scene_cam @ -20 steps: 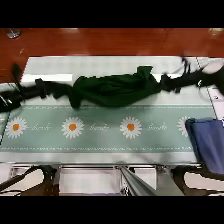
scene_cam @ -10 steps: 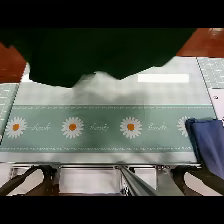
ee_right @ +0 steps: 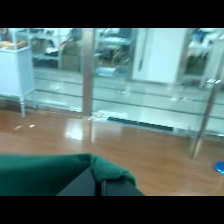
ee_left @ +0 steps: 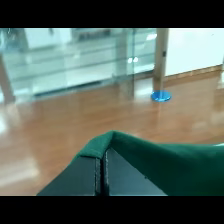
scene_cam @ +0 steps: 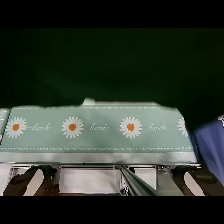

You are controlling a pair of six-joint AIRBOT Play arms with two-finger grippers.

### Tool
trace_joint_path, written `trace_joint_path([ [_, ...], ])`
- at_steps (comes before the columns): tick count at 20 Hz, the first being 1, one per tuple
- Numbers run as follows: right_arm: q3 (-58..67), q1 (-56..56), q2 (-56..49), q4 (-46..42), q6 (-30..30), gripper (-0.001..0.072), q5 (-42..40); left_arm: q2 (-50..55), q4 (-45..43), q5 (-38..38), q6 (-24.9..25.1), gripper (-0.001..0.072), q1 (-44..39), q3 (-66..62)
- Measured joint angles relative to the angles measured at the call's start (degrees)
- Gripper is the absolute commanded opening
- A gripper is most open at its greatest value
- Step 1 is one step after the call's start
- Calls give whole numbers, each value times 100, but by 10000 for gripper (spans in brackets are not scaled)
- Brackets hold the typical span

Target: Fold the shirts.

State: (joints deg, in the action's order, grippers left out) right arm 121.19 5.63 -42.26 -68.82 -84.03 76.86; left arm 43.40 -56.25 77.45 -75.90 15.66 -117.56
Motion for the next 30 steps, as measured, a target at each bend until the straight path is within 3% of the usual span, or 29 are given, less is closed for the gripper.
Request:
trace_joint_path([
  [5,-507,0,238,-195,-90,25,472,-275,-776,232,-85,26,-1132,422],
  [11,-2476,0,-116,232,-46,25,546,254,-1121,308,-177,27,-1478,1998],
  [17,-3576,0,-1746,796,291,25,-323,1694,-1180,-841,-267,27,-1526,3254],
  [22,-3436,0,-3657,1622,310,26,-1602,3049,-1029,-1993,-817,28,-1530,3449],
  [23,-3314,0,-4050,1862,295,67,-1821,3276,-903,-2153,-892,29,-1530,3458],
  [24,-3185,0,-4398,2170,297,302,-1982,3495,-717,-2306,-962,60,-1530,3460],
  [25,-3040,0,-4754,2533,350,628,-2061,3685,-560,-2371,-1001,266,-1530,3469],
  [26,-2900,0,-5045,2905,417,633,-2103,3856,-372,-2411,-1082,664,-1530,3475],
  [27,-2763,13,-5309,3250,485,633,-2096,3982,-195,-2476,-1224,702,-1526,3475],
  [30,-2446,179,-5718,3836,544,632,-1812,4190,46,-2162,-1565,702,-1318,3464],
])
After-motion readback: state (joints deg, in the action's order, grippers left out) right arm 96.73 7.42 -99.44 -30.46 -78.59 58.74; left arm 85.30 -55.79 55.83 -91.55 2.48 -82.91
